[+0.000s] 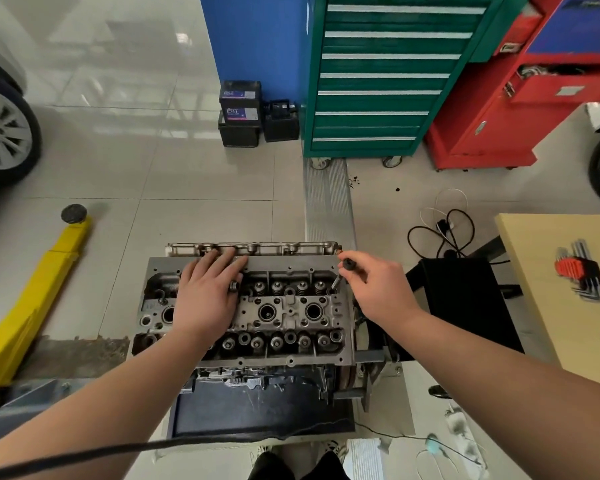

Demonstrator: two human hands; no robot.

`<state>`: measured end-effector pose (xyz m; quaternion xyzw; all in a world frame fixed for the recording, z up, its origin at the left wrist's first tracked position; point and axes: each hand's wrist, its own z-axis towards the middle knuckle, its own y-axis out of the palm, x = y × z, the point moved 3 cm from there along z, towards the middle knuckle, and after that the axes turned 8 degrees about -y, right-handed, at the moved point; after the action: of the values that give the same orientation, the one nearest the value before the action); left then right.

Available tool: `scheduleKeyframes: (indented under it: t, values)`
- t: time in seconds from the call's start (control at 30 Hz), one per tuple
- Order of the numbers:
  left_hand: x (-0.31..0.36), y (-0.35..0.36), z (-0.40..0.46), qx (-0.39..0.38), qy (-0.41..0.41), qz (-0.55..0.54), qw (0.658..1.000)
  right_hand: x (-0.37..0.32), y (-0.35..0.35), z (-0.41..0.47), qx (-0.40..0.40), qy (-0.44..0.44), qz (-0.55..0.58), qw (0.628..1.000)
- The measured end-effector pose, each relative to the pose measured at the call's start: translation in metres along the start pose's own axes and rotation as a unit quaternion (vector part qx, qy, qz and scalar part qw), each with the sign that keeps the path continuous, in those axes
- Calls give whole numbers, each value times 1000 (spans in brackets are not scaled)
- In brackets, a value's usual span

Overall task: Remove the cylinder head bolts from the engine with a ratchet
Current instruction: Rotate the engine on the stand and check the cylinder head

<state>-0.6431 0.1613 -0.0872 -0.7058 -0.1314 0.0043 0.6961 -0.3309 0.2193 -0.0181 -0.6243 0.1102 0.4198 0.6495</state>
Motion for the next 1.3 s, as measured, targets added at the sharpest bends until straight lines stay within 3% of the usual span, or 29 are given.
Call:
scheduleKeyframes:
  t: [0.23,0.5,0.67,0.8,0.9,1.0,1.13,1.23,1.3]
  values:
    - [-1,2,0,6,-3,-9,1000,-10,7,-1,-32,-79,-46,995]
    - [0,1,-1,7,0,-25,1000,-11,18,-10,9,-89,-49,995]
    - [1,-1,-1,13,2,-33,999,0,27,-29,27,-11,-30,999]
    - [0,-1,-1,16,4,-32,999,1,35,-28,-17,33,-53,998]
    - [1,0,-1,17,6,-37,999,14,42,-28,13,190,46,981]
    - [0,1,-2,18,6,-36,999,26,49,-26,22,346,144,927]
    - [5,-16,-4,19,-6,-116,993,35,51,-15,-67,344,124,928]
    - [0,-41,-14,45,-124,-304,943,34,46,-4,-116,333,100,930]
    - [-11,-64,-26,58,-274,-472,836,34,44,0,-143,335,104,925]
